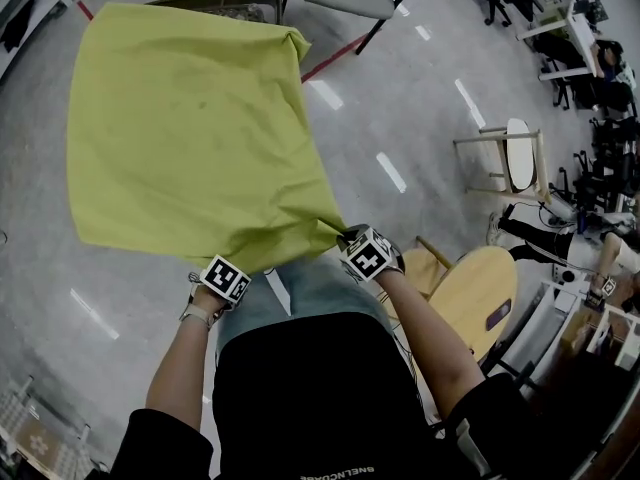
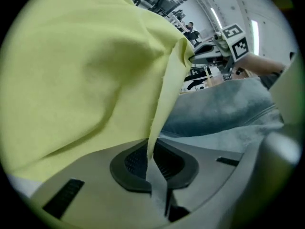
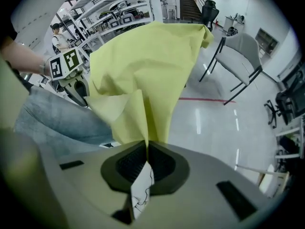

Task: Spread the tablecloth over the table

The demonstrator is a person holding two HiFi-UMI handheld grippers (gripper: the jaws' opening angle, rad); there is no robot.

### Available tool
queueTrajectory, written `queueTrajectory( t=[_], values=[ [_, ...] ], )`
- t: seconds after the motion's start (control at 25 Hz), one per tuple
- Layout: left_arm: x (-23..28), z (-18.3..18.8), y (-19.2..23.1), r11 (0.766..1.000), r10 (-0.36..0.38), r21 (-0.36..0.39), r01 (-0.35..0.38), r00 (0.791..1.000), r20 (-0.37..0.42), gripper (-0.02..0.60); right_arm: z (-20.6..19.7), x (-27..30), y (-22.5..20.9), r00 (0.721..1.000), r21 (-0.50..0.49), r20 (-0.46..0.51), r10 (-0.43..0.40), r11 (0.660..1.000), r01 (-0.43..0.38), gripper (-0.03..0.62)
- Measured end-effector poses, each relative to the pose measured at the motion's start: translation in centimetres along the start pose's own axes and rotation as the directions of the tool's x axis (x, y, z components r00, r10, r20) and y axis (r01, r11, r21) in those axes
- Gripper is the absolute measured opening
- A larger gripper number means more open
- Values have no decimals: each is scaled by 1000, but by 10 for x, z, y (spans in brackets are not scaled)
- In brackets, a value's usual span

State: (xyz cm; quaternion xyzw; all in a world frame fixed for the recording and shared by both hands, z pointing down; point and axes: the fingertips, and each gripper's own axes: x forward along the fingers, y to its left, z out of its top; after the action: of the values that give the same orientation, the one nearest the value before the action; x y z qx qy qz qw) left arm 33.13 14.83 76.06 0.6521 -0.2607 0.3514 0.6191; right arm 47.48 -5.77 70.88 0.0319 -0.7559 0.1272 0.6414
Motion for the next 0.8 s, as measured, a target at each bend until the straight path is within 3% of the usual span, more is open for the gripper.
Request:
queueTrajectory(
  t=[0.4, 0.8],
  values=[
    [45, -25, -12, 988, -49, -147, 42, 998, -45, 24, -27, 47, 6, 989, -22, -138, 58, 998, -62, 17],
    [66, -30, 10, 978, 36, -206, -34, 999, 6, 25, -38, 84, 13, 982, 9, -178, 54, 999, -53, 31]
  ],
)
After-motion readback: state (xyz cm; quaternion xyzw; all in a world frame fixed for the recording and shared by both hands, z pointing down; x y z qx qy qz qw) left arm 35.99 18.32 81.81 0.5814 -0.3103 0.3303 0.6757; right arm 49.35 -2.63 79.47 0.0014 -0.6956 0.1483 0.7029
